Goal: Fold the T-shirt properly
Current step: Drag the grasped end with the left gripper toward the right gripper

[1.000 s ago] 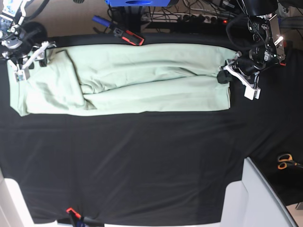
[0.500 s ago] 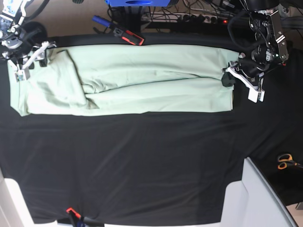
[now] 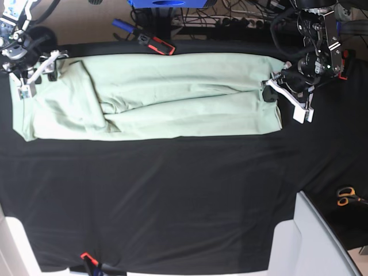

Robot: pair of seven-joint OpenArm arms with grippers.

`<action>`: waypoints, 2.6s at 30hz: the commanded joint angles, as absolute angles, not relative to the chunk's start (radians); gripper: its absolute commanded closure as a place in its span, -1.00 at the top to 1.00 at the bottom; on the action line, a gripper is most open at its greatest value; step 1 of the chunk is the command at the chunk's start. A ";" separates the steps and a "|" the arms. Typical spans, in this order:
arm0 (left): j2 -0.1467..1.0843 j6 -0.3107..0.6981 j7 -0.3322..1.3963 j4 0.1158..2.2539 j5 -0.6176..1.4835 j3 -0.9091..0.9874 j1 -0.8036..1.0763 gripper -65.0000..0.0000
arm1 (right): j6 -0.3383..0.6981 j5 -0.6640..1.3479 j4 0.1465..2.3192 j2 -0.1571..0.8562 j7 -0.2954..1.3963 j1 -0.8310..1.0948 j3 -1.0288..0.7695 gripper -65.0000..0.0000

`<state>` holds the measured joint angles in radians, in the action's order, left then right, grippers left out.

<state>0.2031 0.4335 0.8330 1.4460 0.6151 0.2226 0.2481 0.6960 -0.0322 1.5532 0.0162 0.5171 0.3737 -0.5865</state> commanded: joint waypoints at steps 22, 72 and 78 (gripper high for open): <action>0.197 0.274 0.852 1.644 0.638 -0.105 0.242 -1.00 | 0.698 -0.022 1.504 0.025 0.498 0.369 -0.593 -0.19; 0.087 -0.016 0.908 1.600 0.638 -0.593 0.012 -1.00 | 0.698 -0.022 1.504 0.027 0.498 0.374 -0.595 -0.19; 0.062 -0.016 0.908 1.554 0.638 -0.595 -0.030 -1.00 | 0.698 -0.022 1.504 0.027 0.498 0.374 -0.595 -0.19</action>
<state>0.0723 -0.0196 0.9203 1.5368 0.6258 -0.5961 -0.0158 0.6960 -0.0322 1.4929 0.0166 0.5137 0.3714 -0.5888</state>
